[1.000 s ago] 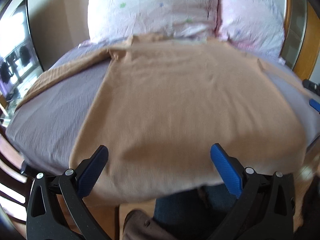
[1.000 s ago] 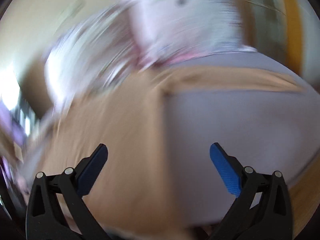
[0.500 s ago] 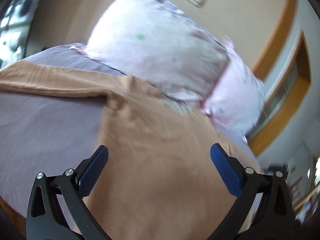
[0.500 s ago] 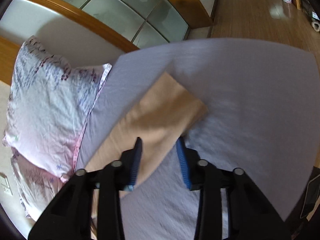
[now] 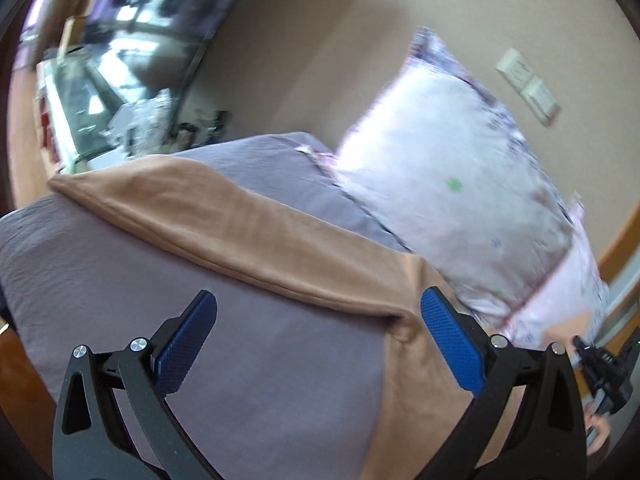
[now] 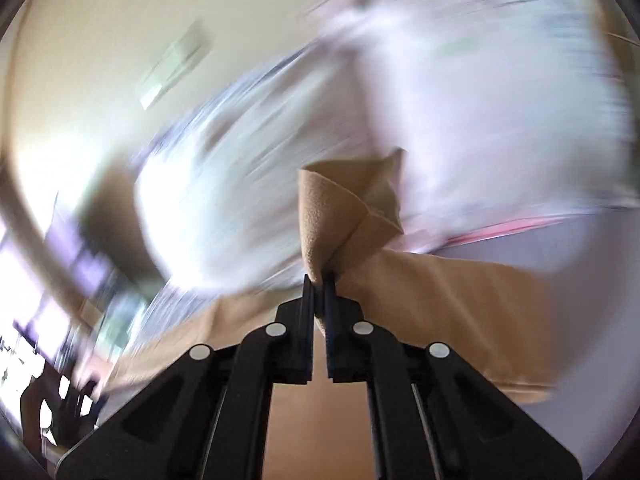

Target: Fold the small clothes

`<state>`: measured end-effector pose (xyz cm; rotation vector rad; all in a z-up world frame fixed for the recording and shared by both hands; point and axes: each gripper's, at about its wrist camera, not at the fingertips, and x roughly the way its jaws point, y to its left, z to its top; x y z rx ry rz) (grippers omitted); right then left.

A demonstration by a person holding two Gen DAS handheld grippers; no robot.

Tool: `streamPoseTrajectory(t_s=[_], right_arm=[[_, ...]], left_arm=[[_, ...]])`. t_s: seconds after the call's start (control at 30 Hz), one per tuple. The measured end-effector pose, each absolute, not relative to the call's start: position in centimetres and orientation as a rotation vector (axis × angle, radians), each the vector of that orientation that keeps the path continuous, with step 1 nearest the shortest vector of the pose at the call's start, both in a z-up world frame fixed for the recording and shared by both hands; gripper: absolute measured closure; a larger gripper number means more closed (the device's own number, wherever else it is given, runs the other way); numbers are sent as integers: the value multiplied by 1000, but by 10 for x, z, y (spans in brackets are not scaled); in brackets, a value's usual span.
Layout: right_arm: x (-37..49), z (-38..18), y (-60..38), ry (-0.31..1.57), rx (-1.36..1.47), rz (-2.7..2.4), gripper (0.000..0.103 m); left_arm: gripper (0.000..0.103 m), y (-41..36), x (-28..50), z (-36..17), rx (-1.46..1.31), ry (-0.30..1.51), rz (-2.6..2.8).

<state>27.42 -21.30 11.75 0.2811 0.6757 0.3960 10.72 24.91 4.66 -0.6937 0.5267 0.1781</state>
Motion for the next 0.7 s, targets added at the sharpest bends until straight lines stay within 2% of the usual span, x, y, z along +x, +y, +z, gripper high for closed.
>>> streamPoseTrajectory(t_s=[0.03,0.13,0.2,0.3,0.4,0.53,0.6,0.7], right_arm=[[283,105,-181,728,242,444,98],[306,58,-98,951,142,608,84],[309,46,-80,972,147,614,58],[320,34,-70,996,173,602,58],[320,0,-59,1179,146,616,59],[307,9,-80,1128,271,651,58],[300,18,-93,1095,306,660,48],[284,32,-112,1040,321,672,41]], left_arm=[[1,256,108,45,-712,537,196],[1,277,107,36,-763,566,213],[1,293,108,28,-812,588,227],[1,312,111,19,-883,612,228],[2,324,116,13,-924,632,253],[10,340,120,7,-988,635,288],[13,349,122,6,-1042,630,311],[18,363,123,3,-1117,613,333]])
